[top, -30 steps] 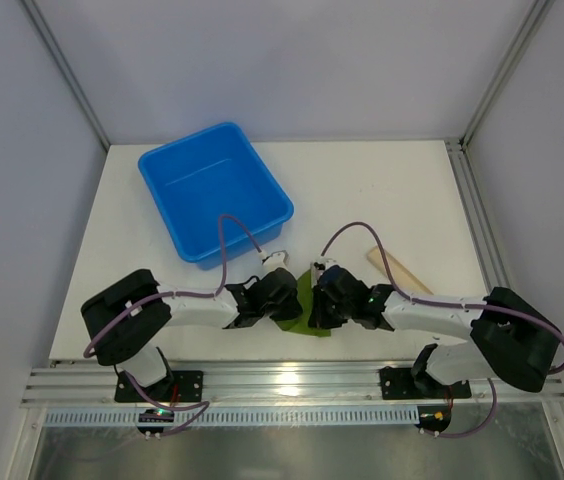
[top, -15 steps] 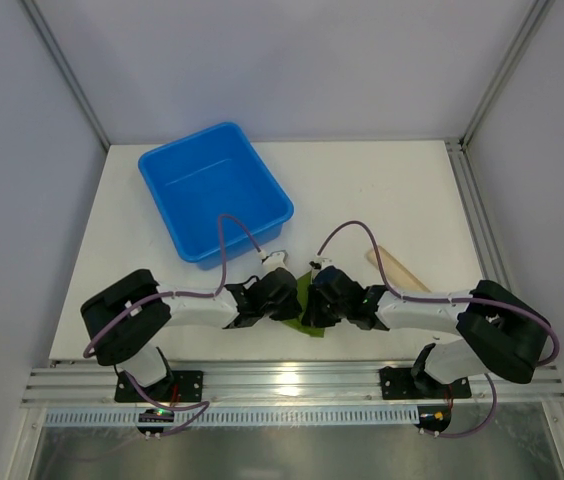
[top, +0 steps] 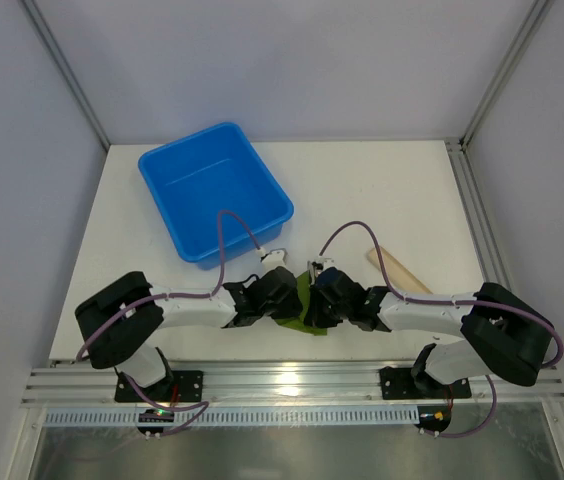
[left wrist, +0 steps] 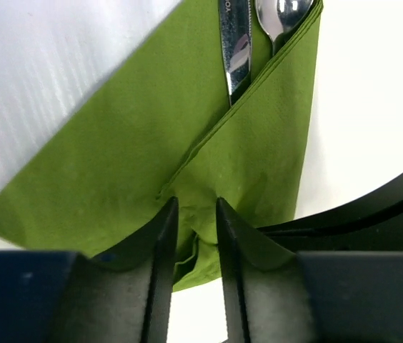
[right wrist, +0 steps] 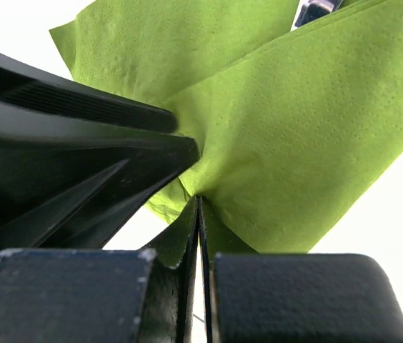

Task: Place the utensils on the paper napkin and roll it up
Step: Roll the napkin at the center of the board.

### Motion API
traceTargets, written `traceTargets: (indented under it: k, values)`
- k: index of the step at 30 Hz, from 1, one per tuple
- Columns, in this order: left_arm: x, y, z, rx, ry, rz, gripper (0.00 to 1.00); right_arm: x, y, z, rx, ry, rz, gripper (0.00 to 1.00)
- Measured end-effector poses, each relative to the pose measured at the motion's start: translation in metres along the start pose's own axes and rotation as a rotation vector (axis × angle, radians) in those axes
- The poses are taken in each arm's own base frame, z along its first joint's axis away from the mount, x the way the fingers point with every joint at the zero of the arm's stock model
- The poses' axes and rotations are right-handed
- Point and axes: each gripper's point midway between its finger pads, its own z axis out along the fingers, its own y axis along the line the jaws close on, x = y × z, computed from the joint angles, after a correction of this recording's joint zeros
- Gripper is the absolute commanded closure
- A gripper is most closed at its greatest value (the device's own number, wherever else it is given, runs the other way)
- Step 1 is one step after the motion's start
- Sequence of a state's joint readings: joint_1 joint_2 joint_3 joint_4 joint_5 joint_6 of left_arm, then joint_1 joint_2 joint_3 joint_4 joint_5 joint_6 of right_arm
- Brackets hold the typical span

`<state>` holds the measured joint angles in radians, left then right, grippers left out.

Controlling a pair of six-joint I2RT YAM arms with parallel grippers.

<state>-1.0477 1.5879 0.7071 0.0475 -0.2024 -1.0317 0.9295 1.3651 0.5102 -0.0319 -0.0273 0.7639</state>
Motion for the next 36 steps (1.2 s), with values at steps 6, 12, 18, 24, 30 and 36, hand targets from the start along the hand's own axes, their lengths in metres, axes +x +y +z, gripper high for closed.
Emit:
traceTargets:
  k: [6, 12, 18, 24, 30, 36]
  values:
    - [-0.019, 0.013, -0.020, -0.071, -0.072, 0.032, 0.53, -0.001, -0.001, -0.001, 0.008, -0.006, -0.001, 0.96]
    - [-0.043, 0.027, -0.046, -0.150, -0.156, 0.049, 0.51, -0.001, -0.003, -0.002, 0.017, -0.010, -0.002, 0.96]
    - [-0.055, 0.057, -0.048, -0.244, -0.153, 0.024, 0.51, -0.001, -0.005, -0.003, 0.024, -0.010, -0.006, 0.96]
    - [-0.040, 0.078, -0.033, -0.314, -0.079, 0.044, 0.56, 0.000, -0.007, -0.005, 0.033, -0.008, -0.010, 0.96]
    - [-0.029, 0.072, -0.023, -0.283, -0.030, 0.036, 0.61, 0.000, -0.008, -0.006, 0.037, -0.008, -0.015, 0.96]
    - [-0.023, 0.063, -0.022, -0.239, -0.003, 0.005, 0.64, 0.001, -0.009, -0.007, 0.039, -0.007, -0.021, 0.96]
